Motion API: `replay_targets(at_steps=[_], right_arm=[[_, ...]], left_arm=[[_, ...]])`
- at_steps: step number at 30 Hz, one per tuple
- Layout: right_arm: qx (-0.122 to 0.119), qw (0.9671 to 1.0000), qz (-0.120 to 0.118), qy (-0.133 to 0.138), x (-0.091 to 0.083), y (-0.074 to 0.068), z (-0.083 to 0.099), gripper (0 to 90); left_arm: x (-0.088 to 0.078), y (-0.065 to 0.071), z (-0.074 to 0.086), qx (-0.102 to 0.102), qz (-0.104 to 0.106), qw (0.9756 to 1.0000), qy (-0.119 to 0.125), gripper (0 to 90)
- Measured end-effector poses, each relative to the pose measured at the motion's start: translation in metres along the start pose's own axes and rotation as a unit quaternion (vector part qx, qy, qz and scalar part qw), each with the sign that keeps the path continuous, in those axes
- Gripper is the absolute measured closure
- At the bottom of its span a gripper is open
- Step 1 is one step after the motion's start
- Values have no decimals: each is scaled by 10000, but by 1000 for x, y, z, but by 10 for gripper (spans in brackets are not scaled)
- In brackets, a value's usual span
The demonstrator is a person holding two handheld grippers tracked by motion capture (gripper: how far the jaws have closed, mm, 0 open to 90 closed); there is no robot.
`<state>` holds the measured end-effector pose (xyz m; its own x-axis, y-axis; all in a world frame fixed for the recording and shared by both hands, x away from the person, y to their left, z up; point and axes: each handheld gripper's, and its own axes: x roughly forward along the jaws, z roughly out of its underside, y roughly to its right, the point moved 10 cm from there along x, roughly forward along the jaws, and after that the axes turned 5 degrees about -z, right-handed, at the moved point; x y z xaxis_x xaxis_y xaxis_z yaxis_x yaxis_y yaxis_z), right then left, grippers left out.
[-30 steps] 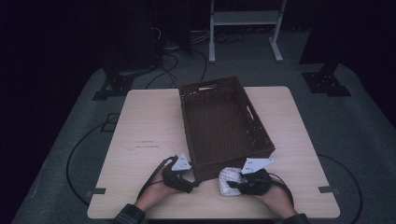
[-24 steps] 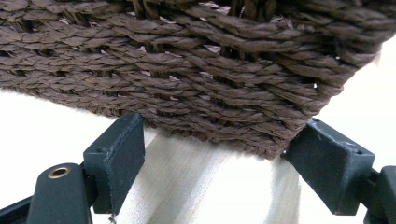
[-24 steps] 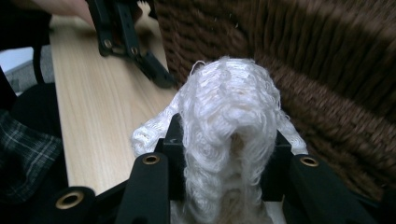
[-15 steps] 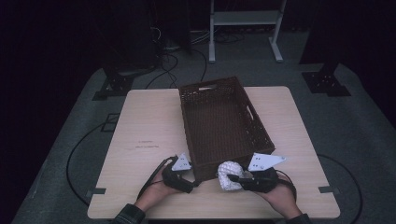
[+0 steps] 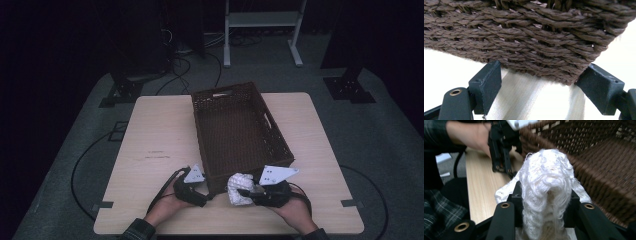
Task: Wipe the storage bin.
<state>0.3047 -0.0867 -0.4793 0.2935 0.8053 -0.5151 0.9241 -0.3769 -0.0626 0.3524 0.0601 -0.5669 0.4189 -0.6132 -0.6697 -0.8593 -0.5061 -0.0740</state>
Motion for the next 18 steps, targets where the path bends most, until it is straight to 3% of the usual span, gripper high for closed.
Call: replay_targets(at_steps=[18], right_arm=[[148,9971,-126,-734,37,5,37,633]], left_arm=[[0,0,0,-30,-3,10000,24,194]])
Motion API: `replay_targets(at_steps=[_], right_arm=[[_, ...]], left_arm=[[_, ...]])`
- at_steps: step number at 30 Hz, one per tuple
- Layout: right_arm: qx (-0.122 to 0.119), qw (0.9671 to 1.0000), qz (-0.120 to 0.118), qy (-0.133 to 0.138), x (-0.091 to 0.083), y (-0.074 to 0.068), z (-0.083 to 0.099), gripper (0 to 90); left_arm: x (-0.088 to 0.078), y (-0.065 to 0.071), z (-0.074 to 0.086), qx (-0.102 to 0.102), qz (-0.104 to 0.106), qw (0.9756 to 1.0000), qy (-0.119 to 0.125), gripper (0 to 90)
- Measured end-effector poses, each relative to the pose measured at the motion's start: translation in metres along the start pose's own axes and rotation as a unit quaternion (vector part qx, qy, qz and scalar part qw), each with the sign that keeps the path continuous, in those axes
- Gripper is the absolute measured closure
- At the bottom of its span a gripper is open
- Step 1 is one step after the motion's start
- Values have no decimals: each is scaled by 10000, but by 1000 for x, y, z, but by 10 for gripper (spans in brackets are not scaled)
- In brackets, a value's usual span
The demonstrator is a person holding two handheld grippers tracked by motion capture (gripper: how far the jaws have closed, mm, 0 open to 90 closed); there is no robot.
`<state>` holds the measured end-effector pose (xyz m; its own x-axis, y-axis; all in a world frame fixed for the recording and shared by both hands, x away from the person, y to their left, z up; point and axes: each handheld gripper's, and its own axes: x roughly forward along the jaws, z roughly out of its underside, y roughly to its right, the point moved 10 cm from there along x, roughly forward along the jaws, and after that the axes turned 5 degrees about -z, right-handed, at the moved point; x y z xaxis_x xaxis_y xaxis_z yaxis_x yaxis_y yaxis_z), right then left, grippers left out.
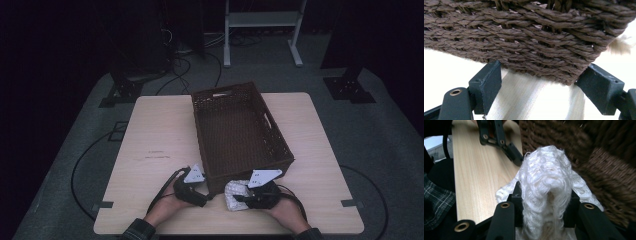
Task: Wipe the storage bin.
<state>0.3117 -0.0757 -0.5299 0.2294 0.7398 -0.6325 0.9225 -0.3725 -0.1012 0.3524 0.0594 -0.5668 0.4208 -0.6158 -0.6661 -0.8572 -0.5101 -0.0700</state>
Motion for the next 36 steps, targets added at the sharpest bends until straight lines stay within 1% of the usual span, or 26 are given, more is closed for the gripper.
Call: replay_targets(at_steps=[1,5,10,15,16,22,26,27,28,32,36], right_arm=[[41,9999,-31,-120,5,0,4,633],[45,9998,-65,-191,11,0,7,634],[17,9998,-21,-187,11,-1,6,633],[-16,10000,8,-84,7,-3,0,633],[-63,10000,12,8,4,-5,-5,633],[-69,9995,-30,293,-6,-9,-18,633],[-151,9988,-24,464,-13,-12,-28,633],[-151,9988,-24,464,-13,-12,-28,633],[-174,9984,-35,540,-16,-14,-33,633],[-234,9979,-30,609,-19,-16,-38,633],[-360,9960,-56,822,-26,-23,-50,633]], left_arm=[[0,0,0,-2,1,10000,1,194],[0,0,0,-2,2,10000,2,194],[0,0,0,-3,1,10000,5,194],[0,0,0,-4,1,10000,5,195],[0,0,0,-2,1,10000,4,194],[0,0,0,22,4,10000,-13,194],[0,0,0,33,3,10000,-22,195],[0,0,0,33,3,10000,-22,195],[0,0,0,35,2,10000,-22,195],[0,0,0,38,1,10000,-22,195],[0,0,0,26,2,10000,-13,195]])
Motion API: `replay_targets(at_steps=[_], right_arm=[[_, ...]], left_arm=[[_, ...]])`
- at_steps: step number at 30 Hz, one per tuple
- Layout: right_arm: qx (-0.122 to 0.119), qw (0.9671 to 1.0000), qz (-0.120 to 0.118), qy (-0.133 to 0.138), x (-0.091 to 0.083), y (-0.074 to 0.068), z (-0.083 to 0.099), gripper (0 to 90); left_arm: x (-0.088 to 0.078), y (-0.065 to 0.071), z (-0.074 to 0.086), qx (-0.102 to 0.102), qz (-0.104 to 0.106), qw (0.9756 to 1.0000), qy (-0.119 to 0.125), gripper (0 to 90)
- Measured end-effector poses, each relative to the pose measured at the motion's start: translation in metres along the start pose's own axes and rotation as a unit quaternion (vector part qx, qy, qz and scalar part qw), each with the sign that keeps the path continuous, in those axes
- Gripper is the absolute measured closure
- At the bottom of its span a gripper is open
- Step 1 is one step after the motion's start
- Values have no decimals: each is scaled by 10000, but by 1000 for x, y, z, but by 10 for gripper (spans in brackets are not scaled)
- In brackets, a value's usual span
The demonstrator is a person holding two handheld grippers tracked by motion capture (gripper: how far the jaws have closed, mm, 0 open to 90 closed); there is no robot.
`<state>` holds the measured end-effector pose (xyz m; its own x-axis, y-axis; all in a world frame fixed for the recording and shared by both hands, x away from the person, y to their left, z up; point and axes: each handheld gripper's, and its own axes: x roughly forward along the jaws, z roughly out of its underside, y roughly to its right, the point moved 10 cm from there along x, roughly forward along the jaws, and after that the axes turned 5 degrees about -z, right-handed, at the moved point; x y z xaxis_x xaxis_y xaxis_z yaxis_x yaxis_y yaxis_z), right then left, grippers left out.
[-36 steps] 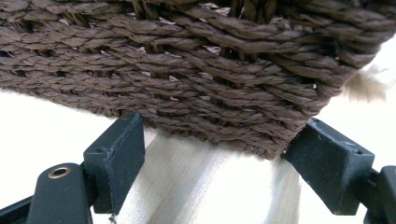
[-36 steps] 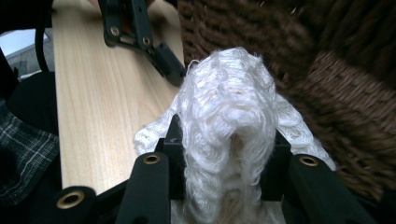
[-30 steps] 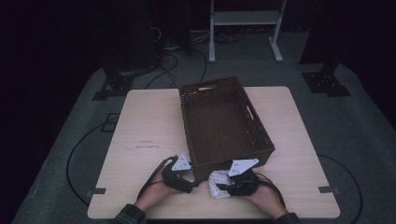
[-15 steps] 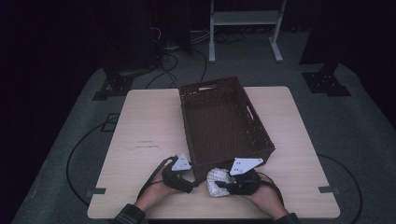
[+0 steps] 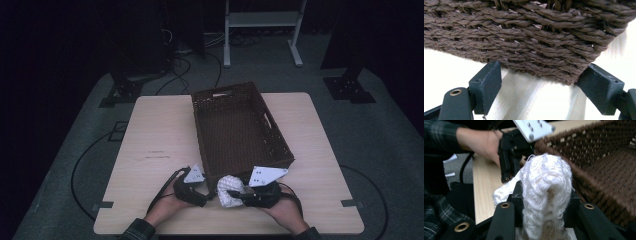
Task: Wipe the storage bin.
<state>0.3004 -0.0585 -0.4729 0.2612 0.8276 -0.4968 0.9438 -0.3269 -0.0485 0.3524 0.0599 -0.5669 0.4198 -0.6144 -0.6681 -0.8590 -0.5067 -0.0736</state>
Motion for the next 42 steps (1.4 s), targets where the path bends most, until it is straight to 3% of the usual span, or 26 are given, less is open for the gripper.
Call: replay_targets(at_steps=[7,15,27,35,42], right_arm=[[-83,9998,-129,92,3,-5,-8,633],[-77,9995,-310,-11,14,-8,-8,634],[50,9983,-422,-407,33,-3,15,636],[116,9951,-421,-890,47,1,39,636],[207,9936,-468,-1003,49,4,52,638]], left_arm=[[0,0,0,0,-1,10000,4,195],[0,0,0,1,-4,10000,2,195],[0,0,0,7,-2,10000,-8,196],[0,0,0,10,-3,10000,-12,196],[0,0,0,-14,-3,10000,6,196]])
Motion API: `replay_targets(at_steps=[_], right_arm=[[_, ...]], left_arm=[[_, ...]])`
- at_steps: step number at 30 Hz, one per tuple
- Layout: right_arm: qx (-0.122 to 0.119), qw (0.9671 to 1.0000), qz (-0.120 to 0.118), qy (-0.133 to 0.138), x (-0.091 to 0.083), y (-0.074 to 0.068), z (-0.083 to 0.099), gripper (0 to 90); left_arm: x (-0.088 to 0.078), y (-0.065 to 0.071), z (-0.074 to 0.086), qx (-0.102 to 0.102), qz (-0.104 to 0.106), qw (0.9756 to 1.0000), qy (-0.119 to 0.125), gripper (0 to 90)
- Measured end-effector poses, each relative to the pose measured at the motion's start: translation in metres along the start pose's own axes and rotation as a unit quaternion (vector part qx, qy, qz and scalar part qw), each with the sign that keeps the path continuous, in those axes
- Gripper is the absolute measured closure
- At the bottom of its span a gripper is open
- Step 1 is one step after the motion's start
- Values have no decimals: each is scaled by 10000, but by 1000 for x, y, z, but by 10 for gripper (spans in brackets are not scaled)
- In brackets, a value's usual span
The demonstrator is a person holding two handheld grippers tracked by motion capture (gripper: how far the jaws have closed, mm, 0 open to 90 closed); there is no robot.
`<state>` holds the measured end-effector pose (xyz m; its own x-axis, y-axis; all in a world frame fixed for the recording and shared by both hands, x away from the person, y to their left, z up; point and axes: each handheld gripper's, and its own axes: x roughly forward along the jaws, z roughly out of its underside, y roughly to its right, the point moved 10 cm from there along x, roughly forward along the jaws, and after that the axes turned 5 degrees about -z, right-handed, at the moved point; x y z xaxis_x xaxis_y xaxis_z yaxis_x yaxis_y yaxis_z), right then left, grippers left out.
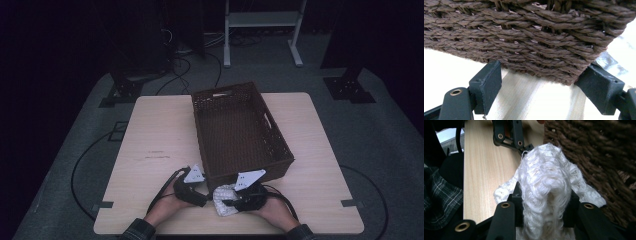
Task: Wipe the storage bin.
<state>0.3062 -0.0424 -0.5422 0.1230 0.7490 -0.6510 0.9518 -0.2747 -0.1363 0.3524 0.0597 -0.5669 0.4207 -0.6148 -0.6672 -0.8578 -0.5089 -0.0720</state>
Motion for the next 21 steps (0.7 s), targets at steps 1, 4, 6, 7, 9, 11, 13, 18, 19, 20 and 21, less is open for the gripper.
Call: replay_targets(at_steps=[1,4,6,7,9,11,13,18,19,20,21], right_arm=[[0,10000,0,0,0,0,0,638],[-3,10000,9,35,-1,-1,0,637],[14,9999,-6,127,-7,-3,-2,636],[5,9998,18,185,-11,-4,-2,636],[34,9995,39,315,-21,-5,-2,636],[87,9991,156,376,-32,-4,2,635],[188,9986,273,410,-42,0,7,635],[382,9965,550,508,-66,7,22,635],[438,9959,594,527,-70,8,25,635],[458,9953,657,538,-74,10,28,635],[489,9949,711,529,-78,11,31,635]], left_arm=[[0,0,0,0,0,10000,0,196],[0,0,0,-2,0,10000,3,196],[0,0,0,16,3,10000,-8,196],[0,0,0,27,0,10000,-16,196],[0,0,0,23,2,10000,-13,196],[0,0,0,3,2,10000,1,196],[0,0,0,5,-3,10000,3,196],[0,0,0,-1,-5,10000,1,196],[0,0,0,-1,-5,10000,2,196],[0,0,0,0,-6,10000,1,196],[0,0,0,-1,-6,10000,2,196]])
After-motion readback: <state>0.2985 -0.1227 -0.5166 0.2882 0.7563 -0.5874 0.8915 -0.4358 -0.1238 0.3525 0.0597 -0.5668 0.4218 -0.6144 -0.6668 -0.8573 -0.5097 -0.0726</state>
